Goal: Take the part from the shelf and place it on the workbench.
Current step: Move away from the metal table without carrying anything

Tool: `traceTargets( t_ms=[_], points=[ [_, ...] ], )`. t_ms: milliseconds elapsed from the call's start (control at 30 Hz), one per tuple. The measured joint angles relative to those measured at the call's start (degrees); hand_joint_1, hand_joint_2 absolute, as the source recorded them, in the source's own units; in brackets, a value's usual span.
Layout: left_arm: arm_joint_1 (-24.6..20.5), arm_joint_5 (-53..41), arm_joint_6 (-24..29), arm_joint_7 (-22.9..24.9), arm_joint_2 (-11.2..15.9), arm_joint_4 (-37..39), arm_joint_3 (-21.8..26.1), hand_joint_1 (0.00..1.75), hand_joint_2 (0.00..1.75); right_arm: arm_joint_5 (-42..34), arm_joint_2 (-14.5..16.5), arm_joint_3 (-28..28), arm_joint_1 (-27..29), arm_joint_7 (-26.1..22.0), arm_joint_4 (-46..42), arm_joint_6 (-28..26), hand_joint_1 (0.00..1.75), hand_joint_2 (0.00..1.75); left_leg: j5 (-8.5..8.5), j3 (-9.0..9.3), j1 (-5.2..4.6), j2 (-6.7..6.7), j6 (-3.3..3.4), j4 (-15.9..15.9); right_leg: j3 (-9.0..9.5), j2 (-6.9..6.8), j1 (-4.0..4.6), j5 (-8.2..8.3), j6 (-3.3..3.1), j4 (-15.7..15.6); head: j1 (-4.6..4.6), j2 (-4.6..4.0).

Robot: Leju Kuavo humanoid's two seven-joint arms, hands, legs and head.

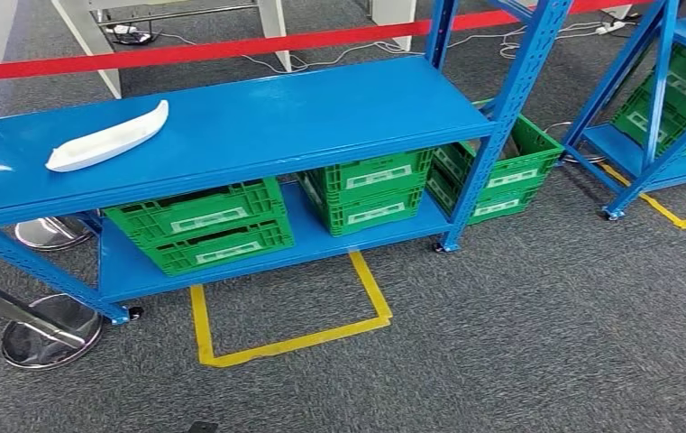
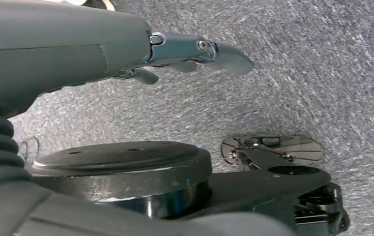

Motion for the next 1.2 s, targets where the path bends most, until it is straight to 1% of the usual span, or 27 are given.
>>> traceTargets(
  t_ms=[33, 100, 167, 200, 233, 267, 300, 333, 367, 400, 433, 500, 567, 600, 633, 700, 733, 767, 800, 867, 900, 933, 1000, 1067, 1100, 1133, 1200],
  points=[
    [0.02, -0.01, 0.07, 0.13, 0.03, 0.0, 0.0, 0.0, 1.75, -0.14, 0.0, -0.02, 0.03, 0.71, -0.01, -0.22, 0.0, 0.0, -0.16, -0.04, 0.04, 0.32, -0.27, 0.16, 0.05, -0.1, -0.03, 0.11, -0.33, -0.12, -0.01, -0.01],
    [-0.04, -0.08, 0.17, 0.5, 0.08, 0.0, 0.0, 0.0, 1.75, -0.56, 0.01, -0.13, 0.07, 2.16, -0.01, -0.09, 0.0, 0.87, -1.9, -1.08, 0.09, 1.76, -0.98, 2.69, 0.25, -0.47, -0.2, 0.19, -1.02, -0.34, -0.28, 0.0],
    [-0.1, -0.31, 0.12, 1.04, 0.09, 0.0, 0.0, 0.0, 1.75, -1.0, 0.01, -0.35, 0.12, 3.23, -0.01, 0.22, 0.0, 1.75, -5.35, -4.19, 0.3, 3.22, -1.64, 9.45, 0.4, -1.02, -0.2, 0.02, -1.49, -0.38, -0.57, 0.01],
    [-0.1, -0.46, 0.0, 1.4, 0.1, 0.0, 0.0, 0.0, 1.75, -1.16, 0.01, -0.5, 0.13, 3.51, -0.01, 0.32, 0.0, 1.75, -6.77, -5.96, 0.45, 3.46, -1.83, 13.16, 0.45, -1.28, -0.18, -0.07, -1.6, -0.37, -0.56, 0.01],
    [-0.06, -0.61, -0.13, 1.75, 0.11, 0.0, 0.0, 0.0, 1.75, -1.3, 0.01, -0.67, 0.13, 3.66, -0.01, 0.36, 0.0, 1.75, -7.31, -7.16, 0.57, 3.56, -1.92, 15.63, 0.54, -1.49, -0.16, -0.16, -1.64, -0.36, -0.56, 0.0],
    [-0.02, -0.72, -0.25, 2.07, 0.13, 0.0, -0.01, 0.0, 1.75, -1.38, 0.01, -0.85, 0.09, 3.74, -0.01, 0.4, 0.0, 1.75, -6.71, -7.44, 0.65, 3.6, -1.92, 16.09, 0.66, -1.62, -0.14, -0.25, -1.65, -0.36, -0.57, 0.0],
    [0.01, -0.79, -0.32, 2.27, 0.14, 0.0, -0.01, 0.0, 1.75, -1.44, 0.01, -0.98, 0.01, 3.78, -0.01, 0.43, 0.0, 1.75, -4.98, -6.53, 0.69, 3.61, -1.78, 14.08, 0.86, -1.68, -0.12, -0.35, -1.62, -0.36, -0.57, 0.0],
    [0.03, -0.86, -0.37, 2.38, 0.14, 0.0, -0.02, 0.0, 1.75, -1.48, 0.01, -1.09, -0.1, 3.79, -0.01, 0.44, 0.0, 1.75, -2.65, -4.8, 0.66, 3.68, -1.5, 10.36, 1.1, -1.72, -0.09, -0.47, -1.56, -0.36, -0.57, 0.0],
    [0.0, -0.92, -0.4, 2.44, 0.16, 0.0, -0.02, 0.0, 1.75, -1.49, 0.03, -1.16, -0.22, 3.8, -0.01, 0.44, 0.0, 1.75, -0.91, -2.94, 0.54, 3.87, -1.1, 6.46, 1.26, -1.74, -0.03, -0.59, -1.47, -0.38, -0.55, 0.0],
    [-0.05, -0.98, -0.43, 2.45, 0.16, 0.0, -0.02, 0.0, 1.75, -1.51, 0.04, -1.21, -0.35, 3.8, -0.01, 0.45, 0.0, 1.75, 0.22, -1.36, 0.38, 4.06, -0.69, 3.11, 1.34, -1.75, 0.06, -0.7, -1.3, -0.39, -0.56, -0.01],
    [-0.1, -1.02, -0.44, 2.45, 0.18, 0.0, -0.03, 0.0, 1.75, -1.55, 0.07, -1.27, -0.45, 3.8, -0.01, 0.44, 0.0, 1.75, 0.51, -0.49, 0.23, 4.23, -0.38, 1.14, 1.31, -1.78, 0.12, -0.75, -1.07, -0.4, -0.55, 0.0],
    [-0.04, -0.9, -0.47, 2.48, 0.25, 0.0, -0.16, 0.0, 1.75, -1.85, 0.07, -1.4, -0.67, 3.8, -0.05, 0.44, 0.0, 1.75, 0.16, -0.14, 0.04, 4.27, -0.03, -0.02, 1.27, -1.91, 0.16, -0.7, -0.45, -0.63, -0.58, 0.01],
    [0.27, -0.09, -0.66, 2.52, 0.45, 0.0, -1.0, 0.0, 1.75, -3.02, -0.03, -1.43, -0.81, 3.76, -0.22, 0.5, 0.0, 1.75, 0.39, 0.27, 0.33, 4.21, 0.26, -0.88, 1.13, -1.85, 0.12, -1.13, 0.23, -0.47, -0.49, 0.01],
    [0.38, 0.71, -0.86, 2.54, 0.61, -0.01, -1.73, 0.0, 1.75, -4.09, -0.15, -1.37, -0.82, 3.67, -0.31, 0.6, 0.0, 1.75, 0.54, 0.53, 0.51, 4.21, 0.45, -1.33, 0.56, -1.67, 0.14, -2.03, 0.49, 0.81, -0.42, 0.01],
    [0.45, 1.63, -1.13, 2.54, 0.77, -0.02, -2.53, 0.0, 1.75, -5.28, -0.31, -1.28, -0.8, 3.51, -0.38, 0.71, 0.0, 1.75, 0.65, 0.73, 0.66, 4.22, 0.62, -1.62, -0.56, -1.47, 0.13, -3.44, 0.67, 3.21, -0.31, 0.01],
    [0.51, 3.73, -1.72, 2.56, 1.24, -0.12, -4.14, 0.0, 0.87, -8.03, -0.68, -1.0, -0.8, 2.99, -0.44, 1.02, 0.0, 1.75, 0.57, 0.81, 0.64, 4.23, 0.88, -1.66, -3.74, -1.25, 0.17, -6.81, 0.94, 10.53, -0.24, 0.0],
    [0.56, 4.83, -2.03, 2.57, 1.51, -0.26, -4.93, 0.0, 0.44, -9.44, -0.86, -0.78, -0.79, 2.73, -0.46, 1.16, 0.0, 1.75, 0.51, 0.88, 0.63, 4.23, 0.93, -1.65, -4.85, -1.25, 0.18, -7.65, 1.07, 13.33, -0.26, -0.01],
    [0.6, 5.9, -2.32, 2.59, 1.79, -0.45, -5.73, 0.0, 0.0, -10.86, -1.02, -0.52, -0.74, 2.5, -0.47, 1.28, 0.0, 1.75, 0.45, 0.97, 0.64, 4.21, 0.94, -1.63, -5.17, -1.28, 0.16, -7.48, 1.18, 14.45, -0.26, -0.01],
    [0.61, 7.04, -2.65, 2.61, 2.06, -0.75, -6.58, 0.0, 0.0, -12.27, -1.18, -0.2, -0.61, 2.34, -0.47, 1.37, 0.0, 1.75, 0.36, 1.08, 0.69, 4.13, 0.86, -1.58, -4.39, -1.31, 0.08, -6.09, 1.28, 13.15, -0.25, -0.01],
    [0.63, 9.28, -3.27, 2.61, 2.67, -1.48, -8.5, 0.0, 0.0, -15.01, -1.52, 0.55, 0.01, 2.12, -0.44, 1.59, 0.0, 1.75, 0.03, 1.21, 0.78, 3.87, 0.37, -1.27, -1.12, -1.29, -0.22, -2.26, 1.51, 6.34, -0.24, -0.01],
    [0.61, 10.44, -3.6, 2.61, 3.01, -1.87, -9.48, 0.0, 0.0, -16.44, -1.65, 0.98, 0.38, 1.94, -0.39, 1.76, 0.0, 1.31, -0.15, 1.08, 0.7, 3.76, 0.05, -0.84, 0.37, -1.22, -0.32, -1.18, 1.57, 2.91, -0.13, -0.01],
    [0.61, 11.56, -3.89, 2.62, 3.38, -2.23, -10.41, 0.0, 0.0, -17.81, -1.73, 1.41, 0.76, 1.75, -0.34, 1.98, 0.0, 0.87, -0.25, 0.82, 0.58, 3.7, -0.28, -0.48, 1.29, -1.12, -0.37, -0.95, 1.37, 0.83, -0.08, -0.01],
    [0.82, 13.89, -4.53, 2.69, 4.06, -2.82, -12.28, 0.0, 0.0, -20.66, -1.86, 2.37, 1.46, 1.3, -0.27, 2.38, 0.0, 0.0, -0.2, 0.32, 0.34, 3.71, -0.7, 0.02, 1.78, -1.01, -0.26, -1.55, 0.7, -0.32, -0.1, -0.01],
    [1.27, 16.21, -5.16, 2.77, 4.73, -3.26, -14.26, 0.0, 0.0, -23.45, -2.03, 3.42, 2.14, 0.96, -0.31, 2.72, 0.0, 0.0, -0.62, 0.11, 0.39, 3.78, -1.1, 0.53, 2.0, -1.15, -0.37, -1.62, 0.16, -0.3, -0.29, -0.01],
    [1.51, 17.36, -5.5, 2.78, 5.01, -3.39, -15.23, 0.0, 0.0, -24.84, -2.18, 3.99, 2.44, 0.8, -0.37, 2.87, 0.0, 0.0, -1.44, -0.33, 0.45, 3.8, -1.38, 1.75, 2.17, -1.32, -0.46, -1.66, -0.04, -0.34, -0.45, -0.01],
    [1.77, 18.46, -5.81, 2.79, 5.26, -3.48, -16.18, 0.0, 0.0, -26.17, -2.33, 4.52, 2.72, 0.64, -0.47, 3.01, 0.0, 0.0, -2.82, -1.3, 0.53, 3.84, -1.7, 4.09, 2.34, -1.54, -0.54, -1.73, -0.28, -0.38, -0.56, -0.01],
    [2.57, 20.77, -6.49, 2.86, 5.7, -3.52, -18.14, 0.0, 0.0, -28.91, -2.76, 5.64, 3.2, 0.31, -0.89, 3.16, 0.0, 0.0, -6.18, -4.63, 0.66, 3.87, -2.13, 11.53, 2.6, -1.93, -0.49, -1.99, -0.7, -0.38, -0.79, -0.01]
  ],
)
